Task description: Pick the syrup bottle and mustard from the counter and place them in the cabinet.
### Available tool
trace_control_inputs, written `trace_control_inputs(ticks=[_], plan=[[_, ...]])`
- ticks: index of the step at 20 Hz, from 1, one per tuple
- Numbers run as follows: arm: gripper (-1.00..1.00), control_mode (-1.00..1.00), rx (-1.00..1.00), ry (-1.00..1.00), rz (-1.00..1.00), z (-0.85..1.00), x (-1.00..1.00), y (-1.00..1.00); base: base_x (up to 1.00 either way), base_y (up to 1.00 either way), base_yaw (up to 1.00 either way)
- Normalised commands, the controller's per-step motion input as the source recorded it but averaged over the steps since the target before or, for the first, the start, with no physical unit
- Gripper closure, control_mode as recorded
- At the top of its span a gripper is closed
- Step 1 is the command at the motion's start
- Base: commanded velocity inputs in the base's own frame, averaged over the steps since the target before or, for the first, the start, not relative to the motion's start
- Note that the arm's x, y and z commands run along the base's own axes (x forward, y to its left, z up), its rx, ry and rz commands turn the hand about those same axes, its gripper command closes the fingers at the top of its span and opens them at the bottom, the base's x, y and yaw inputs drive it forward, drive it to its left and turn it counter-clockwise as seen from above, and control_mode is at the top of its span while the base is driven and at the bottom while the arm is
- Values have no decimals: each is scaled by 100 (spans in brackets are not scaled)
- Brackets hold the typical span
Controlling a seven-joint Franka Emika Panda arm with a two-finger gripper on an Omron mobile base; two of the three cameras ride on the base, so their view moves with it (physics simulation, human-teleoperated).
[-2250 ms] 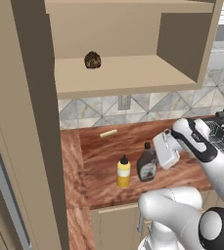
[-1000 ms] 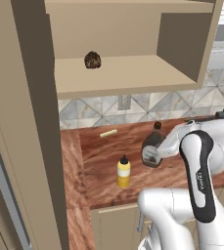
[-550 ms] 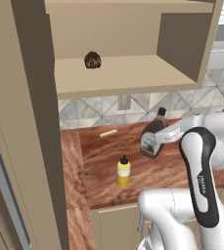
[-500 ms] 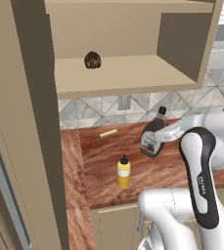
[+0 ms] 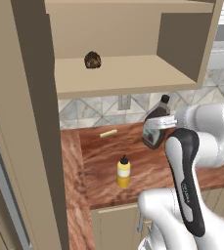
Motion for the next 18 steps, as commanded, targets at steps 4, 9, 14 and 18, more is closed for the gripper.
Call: trace_control_inputs(ticks=[4,9,14,18], plan=[[100,-100,0,0,-18,38,0,0,0,0,0],[100,-100,0,0,-11,44,0,0,0,0,0],[100,-100,0,0,-5,48,0,0,0,0,0],[100,-100,0,0,-1,52,0,0,0,0,0]])
